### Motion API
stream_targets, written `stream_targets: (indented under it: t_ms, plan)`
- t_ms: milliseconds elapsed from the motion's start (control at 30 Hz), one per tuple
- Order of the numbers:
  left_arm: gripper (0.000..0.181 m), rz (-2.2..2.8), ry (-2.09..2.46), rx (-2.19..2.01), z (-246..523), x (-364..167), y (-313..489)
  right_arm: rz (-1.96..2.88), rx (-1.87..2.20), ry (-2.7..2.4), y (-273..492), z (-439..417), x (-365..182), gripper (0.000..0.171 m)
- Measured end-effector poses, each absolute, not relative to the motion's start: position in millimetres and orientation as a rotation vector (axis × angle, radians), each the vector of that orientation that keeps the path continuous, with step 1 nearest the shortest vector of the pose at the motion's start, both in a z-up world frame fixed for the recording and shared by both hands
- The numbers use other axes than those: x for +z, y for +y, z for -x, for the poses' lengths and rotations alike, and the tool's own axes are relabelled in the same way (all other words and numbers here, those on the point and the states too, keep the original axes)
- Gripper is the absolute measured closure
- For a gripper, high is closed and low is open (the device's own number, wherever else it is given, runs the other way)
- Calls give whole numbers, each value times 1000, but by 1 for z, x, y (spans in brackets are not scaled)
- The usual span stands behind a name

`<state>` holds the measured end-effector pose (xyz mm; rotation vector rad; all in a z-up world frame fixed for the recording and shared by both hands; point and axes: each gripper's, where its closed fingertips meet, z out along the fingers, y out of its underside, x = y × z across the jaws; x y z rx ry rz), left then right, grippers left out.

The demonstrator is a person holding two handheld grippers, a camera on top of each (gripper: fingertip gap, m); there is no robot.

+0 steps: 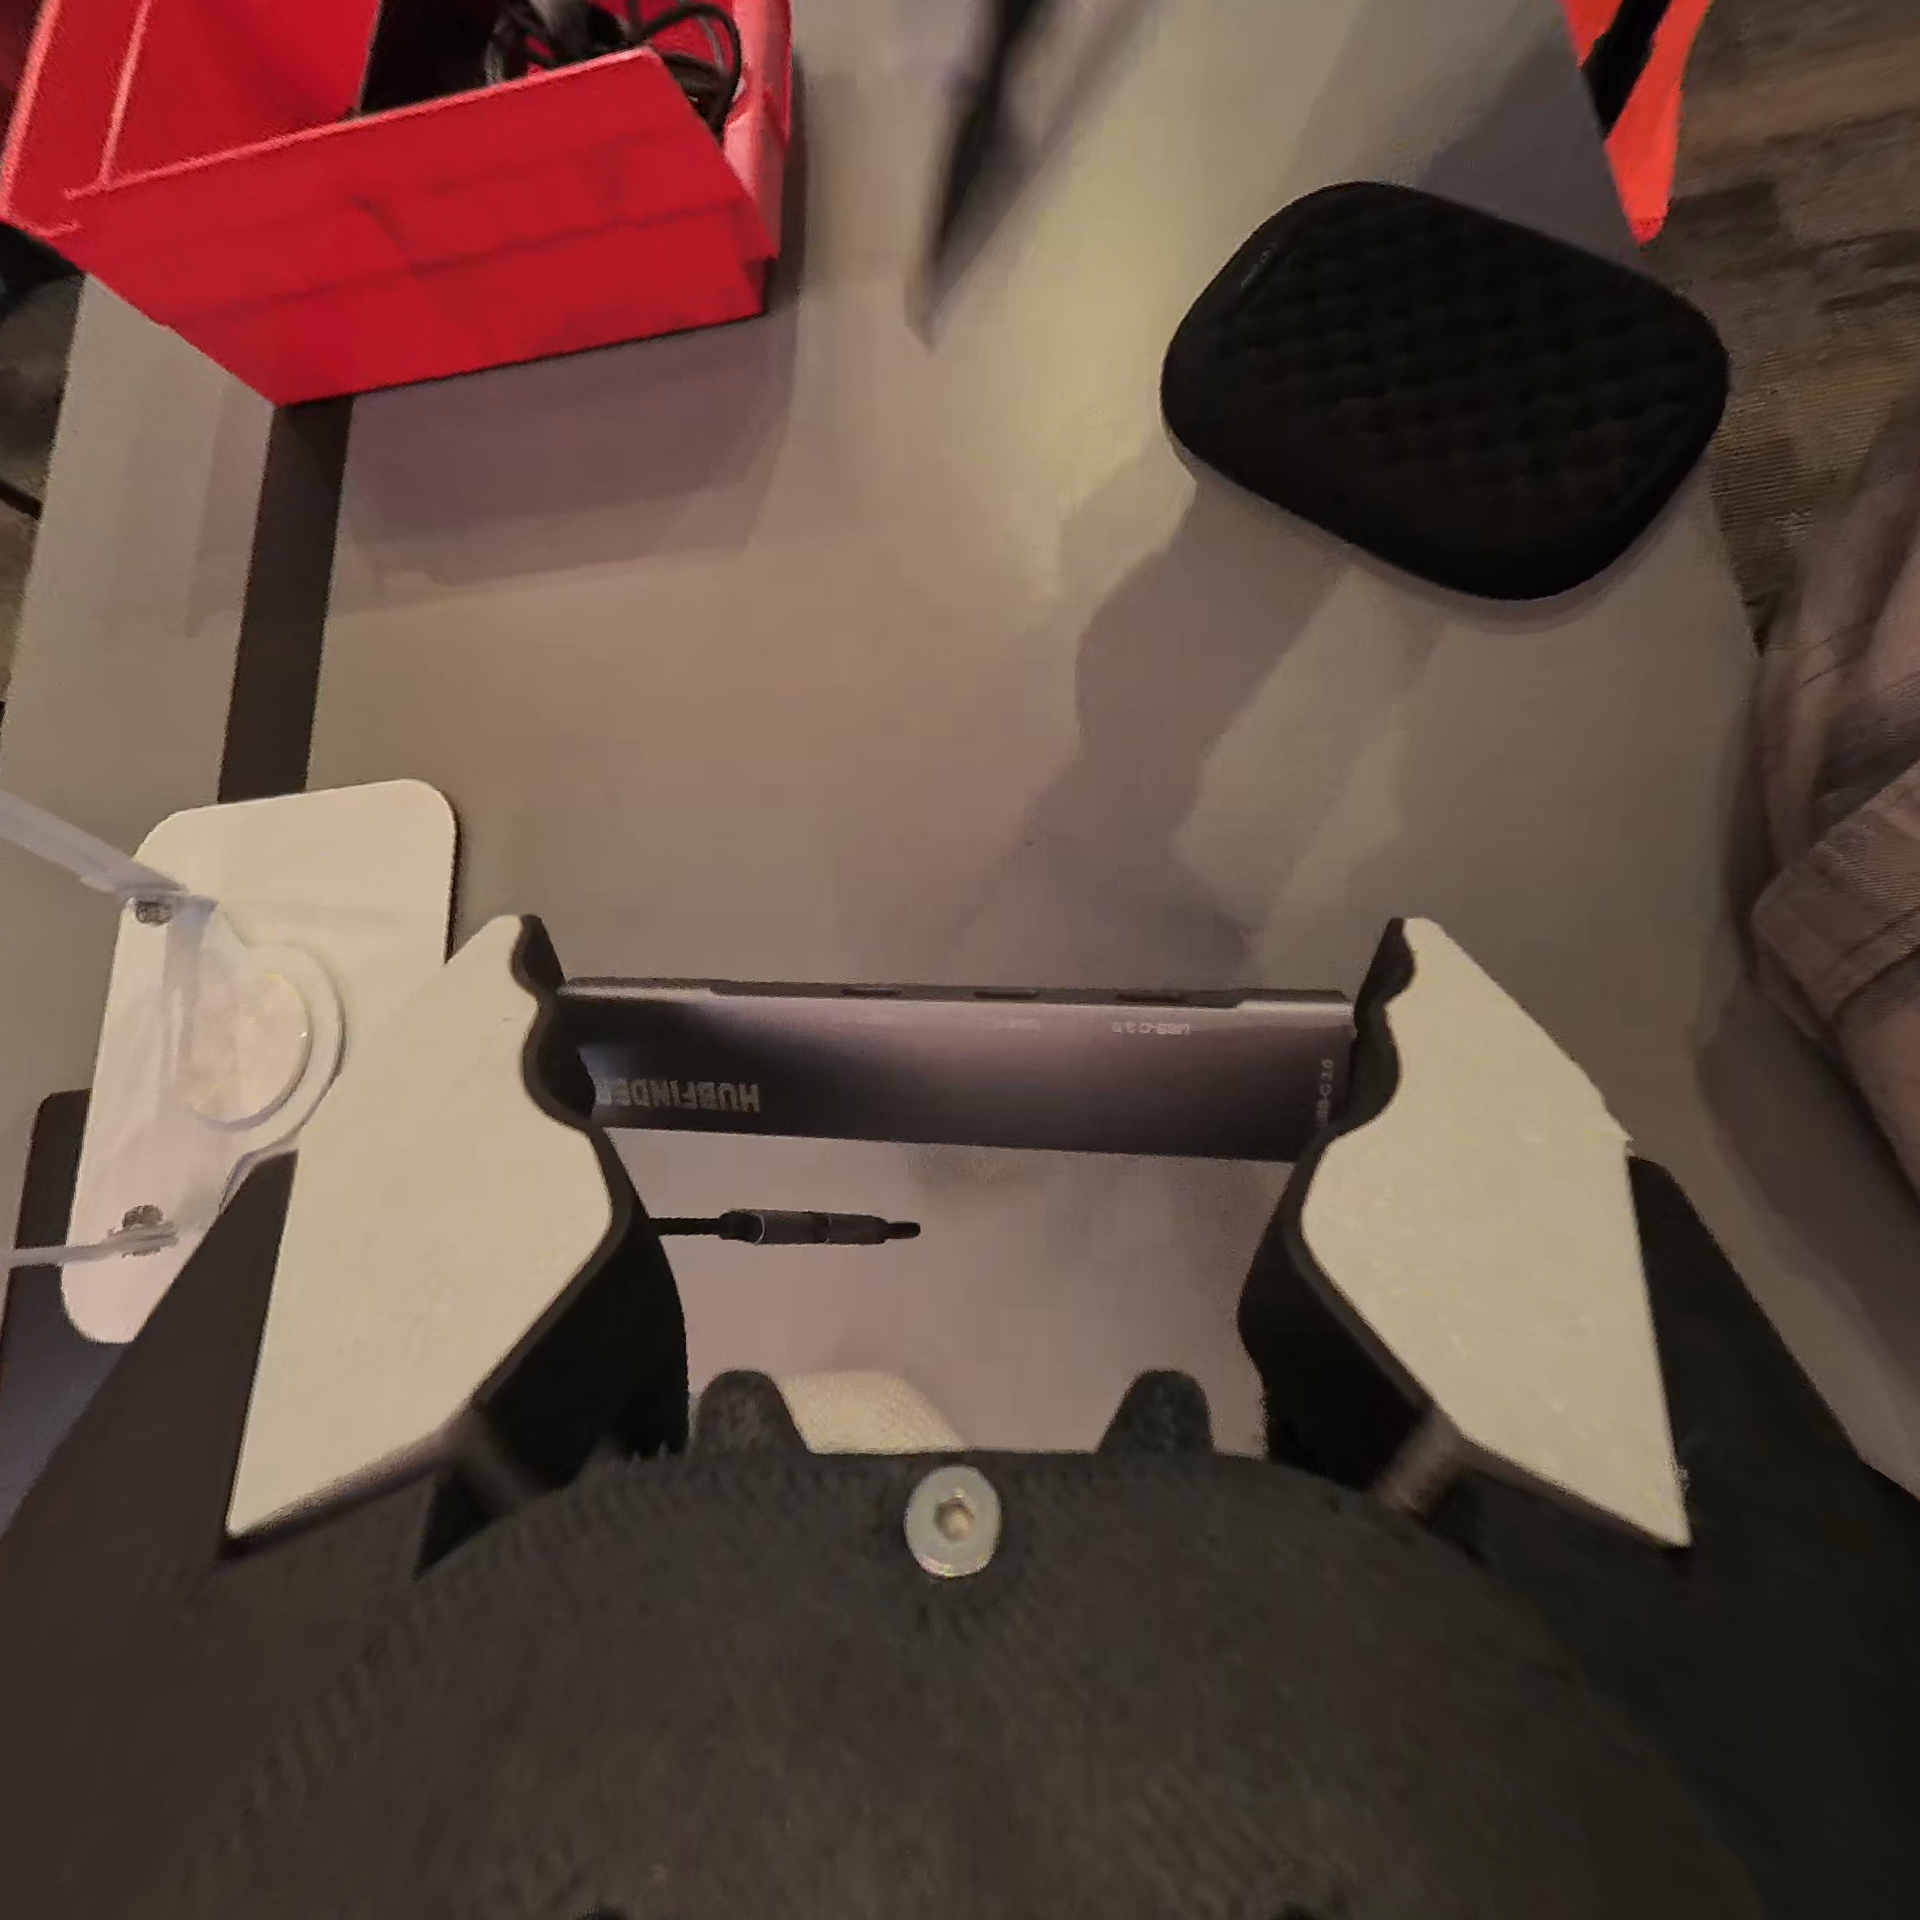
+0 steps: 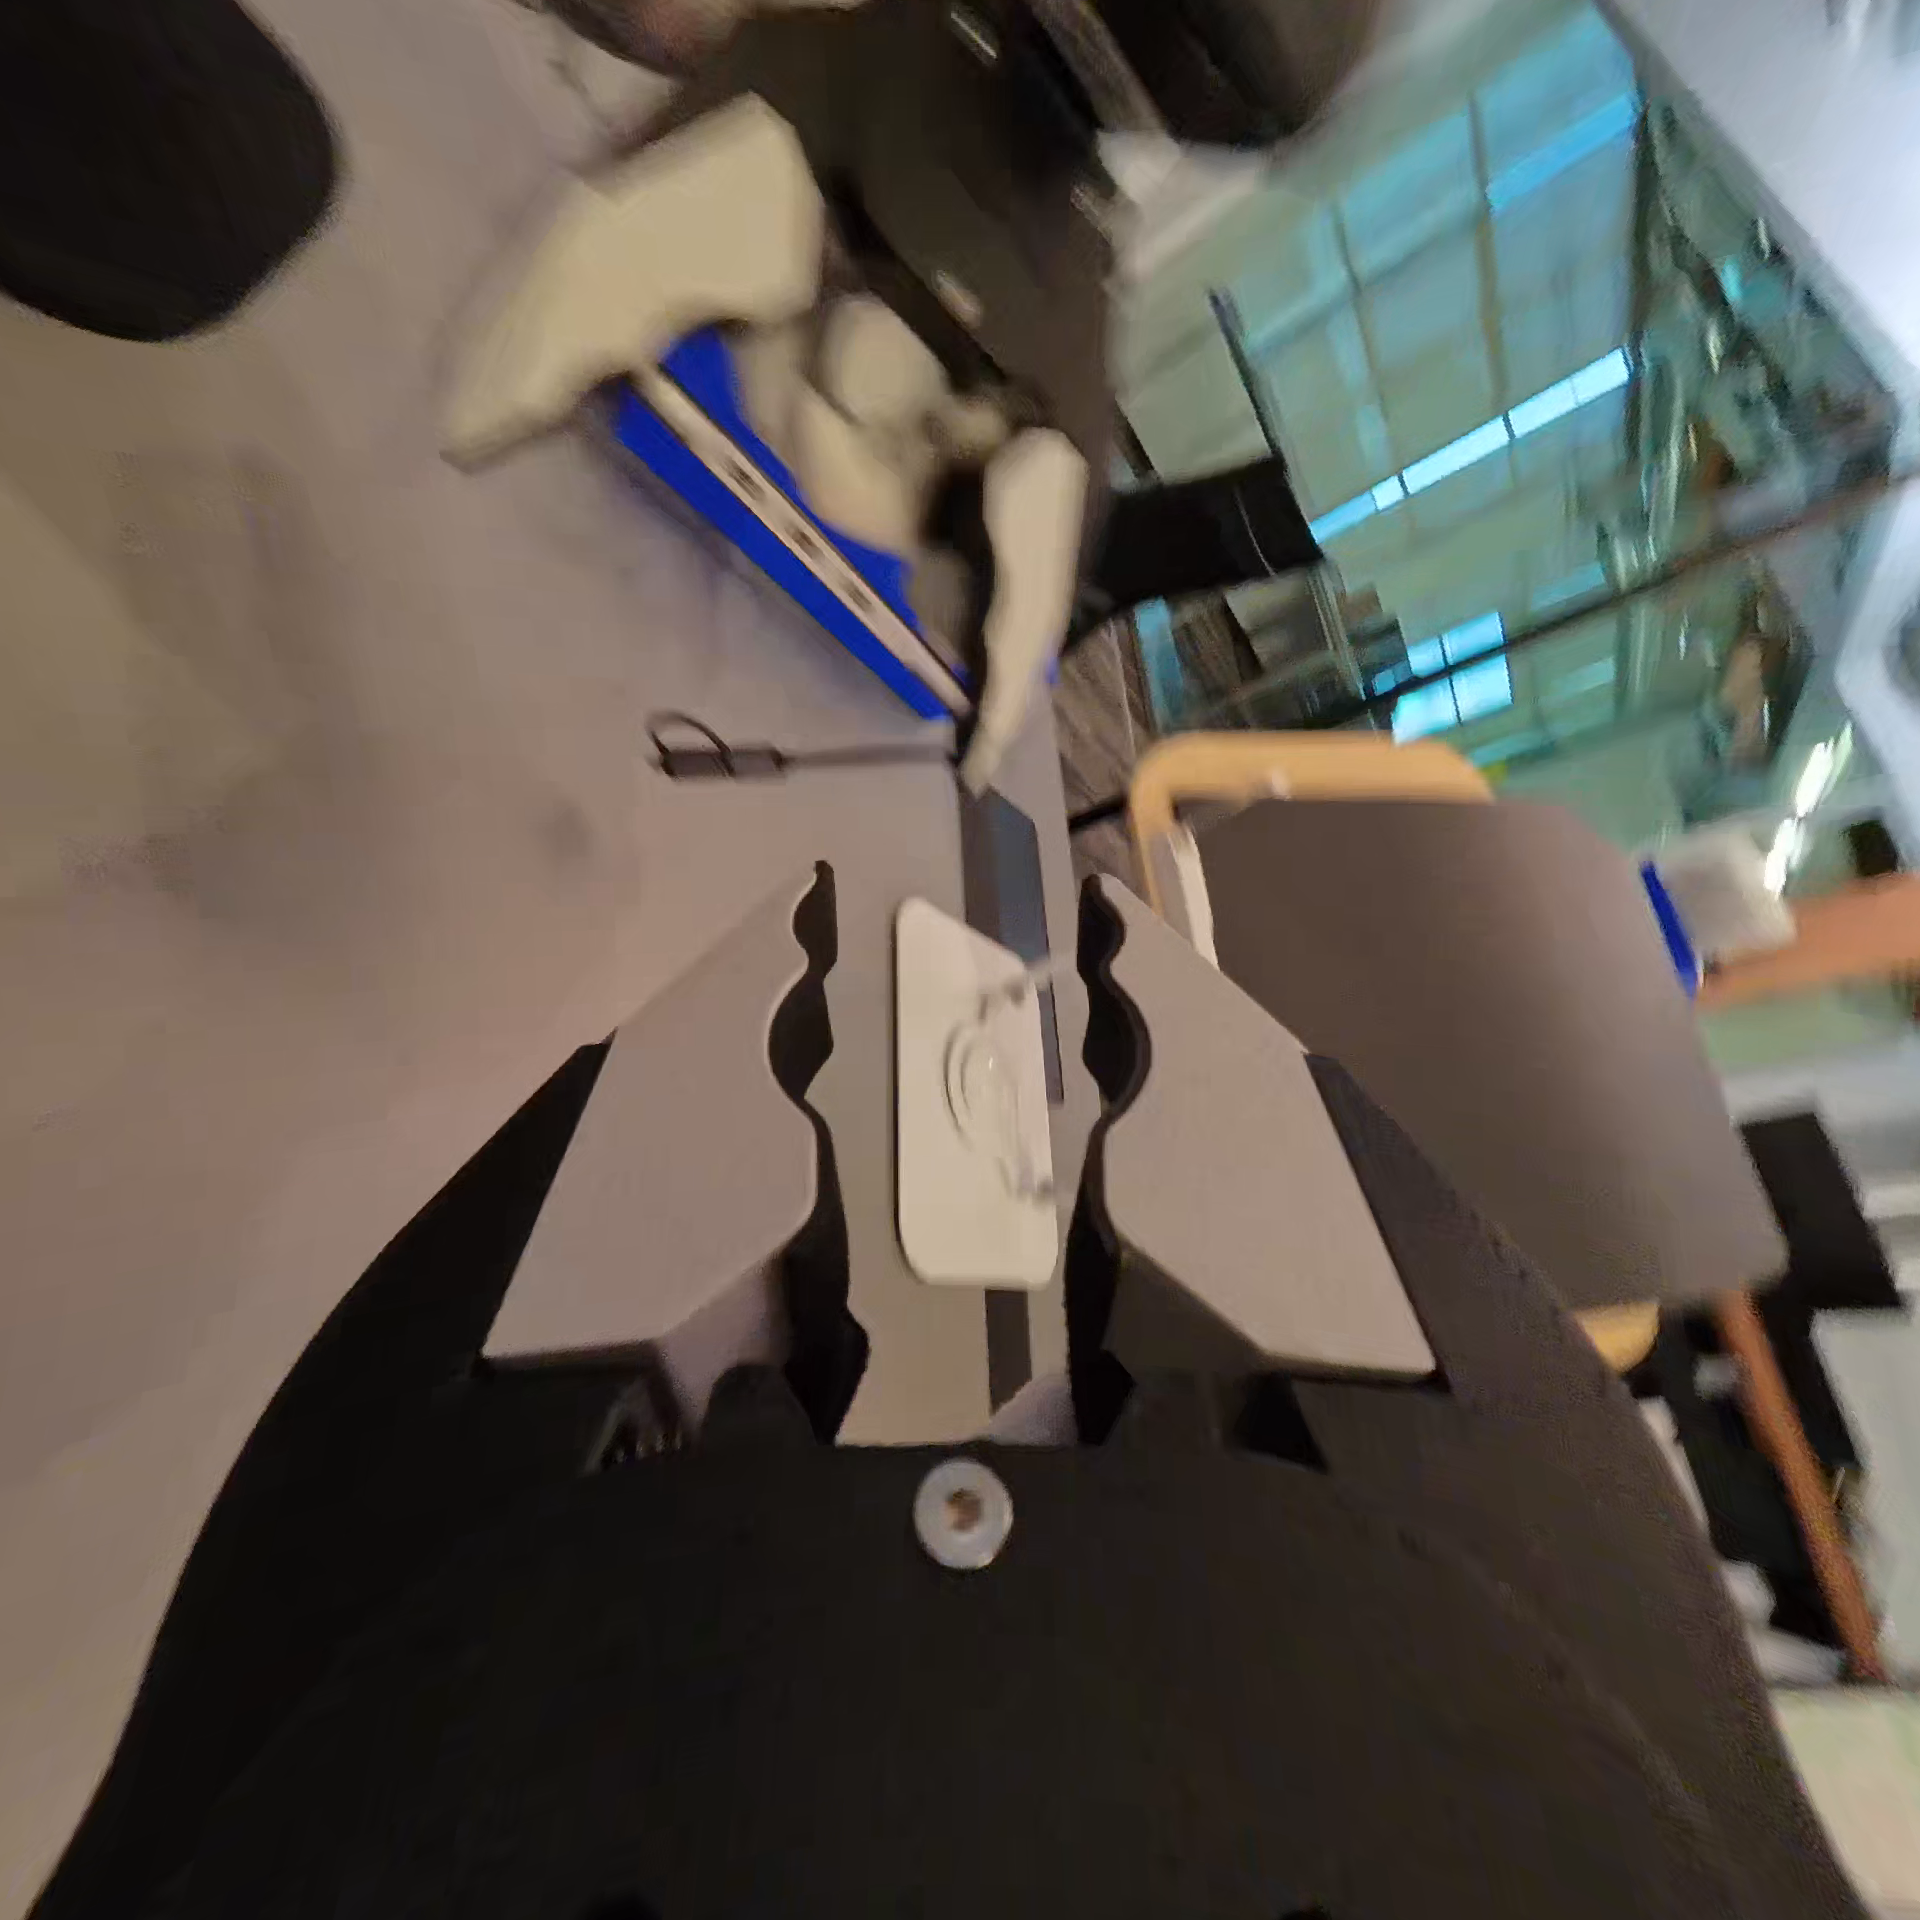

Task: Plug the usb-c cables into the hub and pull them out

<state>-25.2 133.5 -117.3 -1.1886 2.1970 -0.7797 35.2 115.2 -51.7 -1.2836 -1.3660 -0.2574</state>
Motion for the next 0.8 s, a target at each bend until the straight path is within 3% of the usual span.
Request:
stream_targets:
  t_ms: [267,400,600,800]
  plan:
    - [42,1091,2347,-748,31,-117,96,906,-677,-1681,121,60,-88,130]
    - [42,1063,2382,-794,35,-127,74,833,-714,-1679,117,72,-95,165]
    - [42,1100,2379,-866,34,-137,62,928,-645,-1722,107,70,-109,164]
    - [39,1137,2194,-1032,27,-94,78,1000,-643,-1718,101,51,-107,165]
